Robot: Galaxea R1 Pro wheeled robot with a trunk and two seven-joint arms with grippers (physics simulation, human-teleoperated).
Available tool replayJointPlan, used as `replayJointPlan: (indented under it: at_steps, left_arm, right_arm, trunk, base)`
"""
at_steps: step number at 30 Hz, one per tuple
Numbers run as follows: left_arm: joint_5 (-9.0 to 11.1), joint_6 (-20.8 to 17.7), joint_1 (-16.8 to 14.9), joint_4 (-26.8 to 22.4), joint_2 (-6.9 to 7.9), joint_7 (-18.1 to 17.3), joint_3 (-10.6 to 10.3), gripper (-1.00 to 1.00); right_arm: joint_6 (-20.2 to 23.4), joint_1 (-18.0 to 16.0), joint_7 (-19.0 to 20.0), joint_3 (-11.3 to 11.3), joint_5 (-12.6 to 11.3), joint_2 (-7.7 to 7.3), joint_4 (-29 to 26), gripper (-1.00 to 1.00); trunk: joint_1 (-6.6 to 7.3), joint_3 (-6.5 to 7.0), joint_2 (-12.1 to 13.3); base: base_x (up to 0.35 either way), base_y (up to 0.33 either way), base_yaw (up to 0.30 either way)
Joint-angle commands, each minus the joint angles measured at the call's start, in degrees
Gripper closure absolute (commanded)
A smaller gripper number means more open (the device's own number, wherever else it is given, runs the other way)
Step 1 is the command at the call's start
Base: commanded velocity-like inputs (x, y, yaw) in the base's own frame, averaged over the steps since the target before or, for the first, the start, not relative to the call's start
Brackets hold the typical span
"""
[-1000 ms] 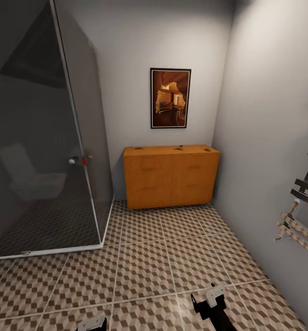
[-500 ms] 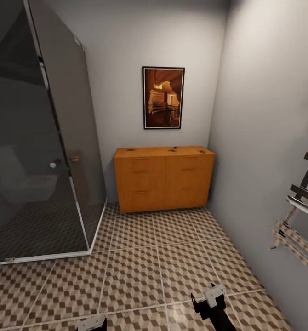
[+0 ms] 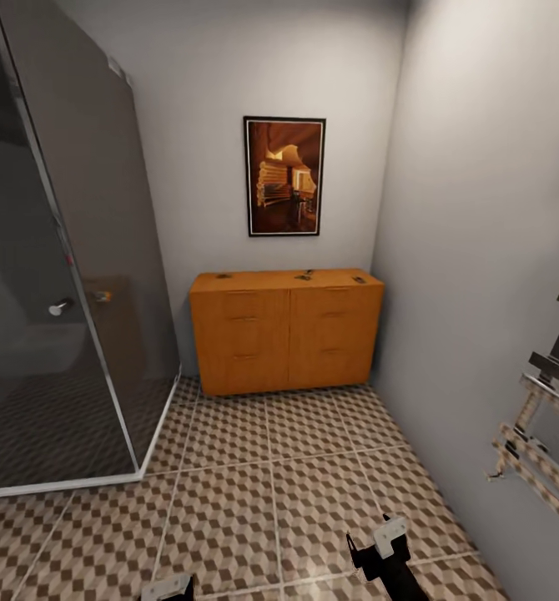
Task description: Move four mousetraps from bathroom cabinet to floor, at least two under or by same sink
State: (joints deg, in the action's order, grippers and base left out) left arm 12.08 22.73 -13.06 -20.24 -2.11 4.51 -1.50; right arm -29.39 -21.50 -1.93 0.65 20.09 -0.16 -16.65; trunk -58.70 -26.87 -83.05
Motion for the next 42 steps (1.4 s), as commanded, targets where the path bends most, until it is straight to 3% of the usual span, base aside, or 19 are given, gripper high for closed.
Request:
replayJointPlan:
  at_steps: [1, 20, 42]
  left_arm:
    - [0.22, 0.19, -0.04, 0.02, 0.00, 0.24, -0.17, -1.00]
    - [0.21, 0.16, -0.04, 0.20, 0.00, 0.24, -0.17, -1.00]
    - [0.19, 0.20, -0.04, 0.90, 0.00, 0.28, -0.17, -1.00]
  right_arm:
    - [-0.16, -0.04, -0.21, 0.06, 0.30, -0.02, 0.04, -1.00]
    - [-0.15, -0.04, -0.26, 0.06, 0.30, -0.01, 0.04, -1.00]
    - [-0.14, 0.04, -0.19, 0.14, 0.38, -0.02, 0.04, -1.00]
  trunk:
    - [-0.02, -0.06, -0.03]
    - [-0.02, -0.06, -0.03]
    - [-0.02, -0.06, -0.03]
  base:
    - [0.279, -0.186, 0.000]
    - [0.271, -0.161, 0.006]
    - [0.249, -0.177, 0.115]
